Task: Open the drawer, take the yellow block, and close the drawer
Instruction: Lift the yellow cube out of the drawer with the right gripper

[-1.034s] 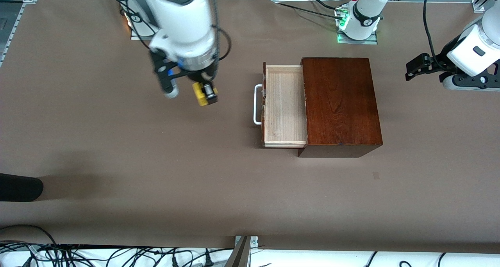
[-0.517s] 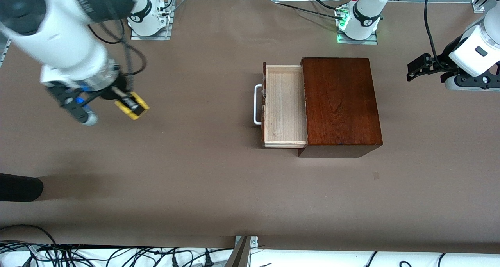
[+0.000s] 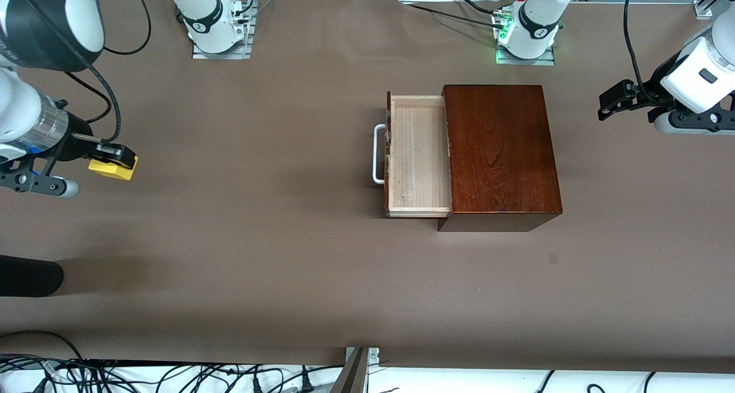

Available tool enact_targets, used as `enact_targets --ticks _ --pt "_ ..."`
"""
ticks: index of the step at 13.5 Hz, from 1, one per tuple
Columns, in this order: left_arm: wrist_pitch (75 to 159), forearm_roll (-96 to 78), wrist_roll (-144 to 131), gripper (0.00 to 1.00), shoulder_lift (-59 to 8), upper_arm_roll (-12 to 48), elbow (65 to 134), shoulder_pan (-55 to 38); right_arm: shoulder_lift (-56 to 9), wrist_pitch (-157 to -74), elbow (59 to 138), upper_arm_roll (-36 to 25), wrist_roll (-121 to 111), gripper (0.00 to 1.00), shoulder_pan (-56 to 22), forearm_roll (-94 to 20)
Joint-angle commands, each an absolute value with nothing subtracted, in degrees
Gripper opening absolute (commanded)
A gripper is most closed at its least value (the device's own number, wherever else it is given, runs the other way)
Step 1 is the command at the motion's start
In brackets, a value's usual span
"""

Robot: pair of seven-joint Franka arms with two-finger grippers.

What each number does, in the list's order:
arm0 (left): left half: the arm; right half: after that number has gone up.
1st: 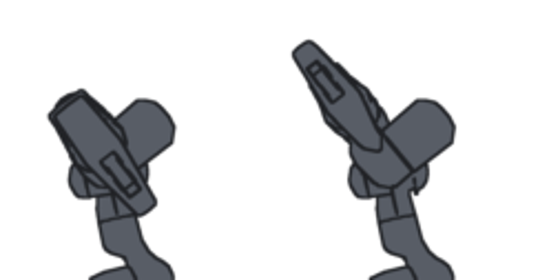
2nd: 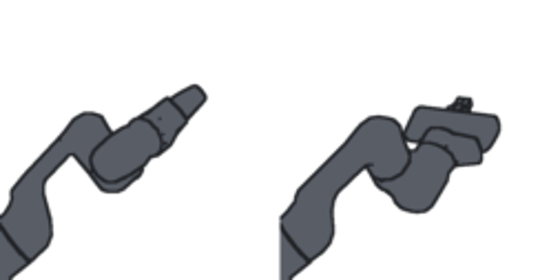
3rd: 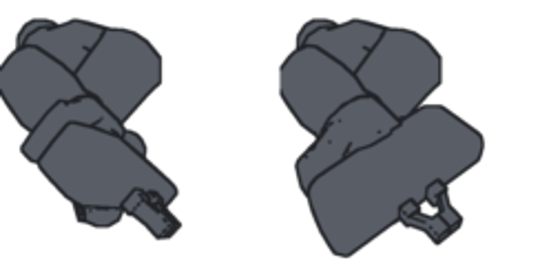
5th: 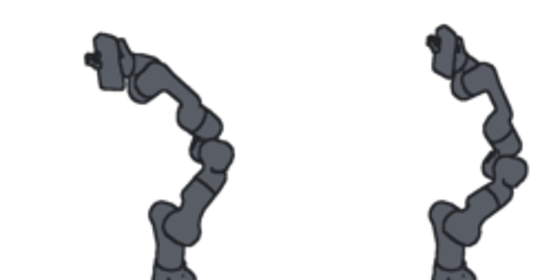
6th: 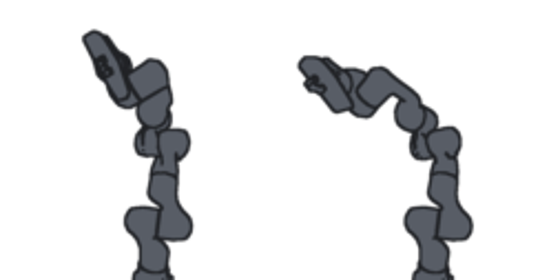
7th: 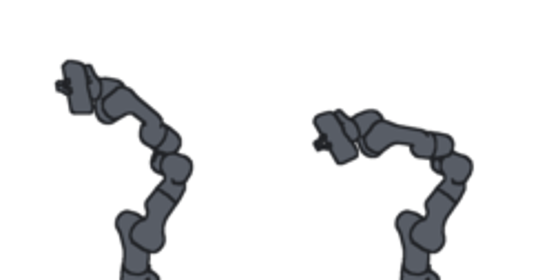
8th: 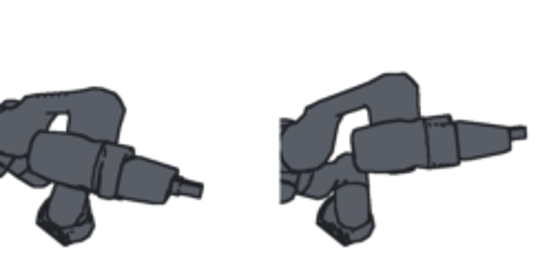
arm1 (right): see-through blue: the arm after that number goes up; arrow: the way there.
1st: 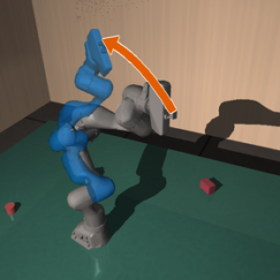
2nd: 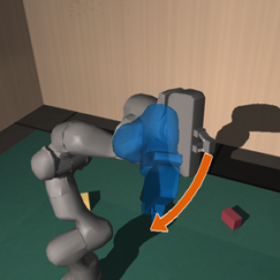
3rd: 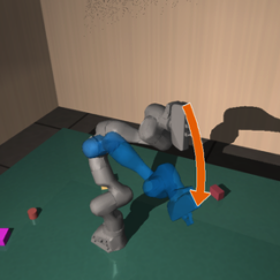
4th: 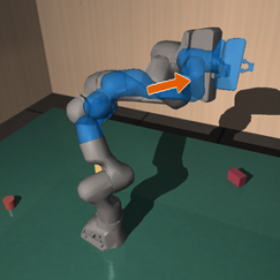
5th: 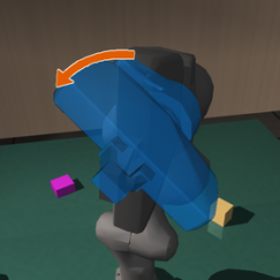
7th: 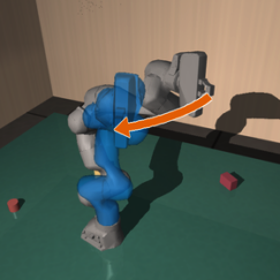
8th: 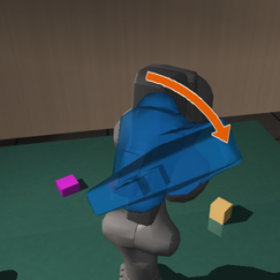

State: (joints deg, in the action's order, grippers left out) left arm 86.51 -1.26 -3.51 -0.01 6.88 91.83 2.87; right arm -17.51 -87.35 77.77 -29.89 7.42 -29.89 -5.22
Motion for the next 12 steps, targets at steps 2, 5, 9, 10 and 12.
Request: enact_targets --ticks 2,5,9,10,12 --pt "87.2 -2.7 -3.3 1.00 0.0 7.6 91.9 2.8 -14.1 -90.6 85.2 -29.5 0.7 0.00 -30.8 -6.2" --pt "87.0 -2.7 -3.3 1.00 0.2 7.6 91.9 2.8 -13.9 -95.7 91.7 -29.3 -1.1 0.00 -31.0 -6.2" --pt "86.8 -2.7 -3.2 1.00 0.5 7.6 91.8 3.0 -14.1 -105.1 101.3 -28.3 -3.3 0.00 -31.0 -6.2" --pt "86.8 -2.8 -3.3 1.00 0.4 7.6 91.8 3.0 -14.4 -107.3 103.4 -27.9 -3.7 0.00 -31.0 -6.2" --pt "87.3 -2.8 -3.2 1.00 0.2 7.6 91.7 3.0 -14.9 -112.1 107.7 -27.6 -4.3 0.00 -30.9 -6.2"
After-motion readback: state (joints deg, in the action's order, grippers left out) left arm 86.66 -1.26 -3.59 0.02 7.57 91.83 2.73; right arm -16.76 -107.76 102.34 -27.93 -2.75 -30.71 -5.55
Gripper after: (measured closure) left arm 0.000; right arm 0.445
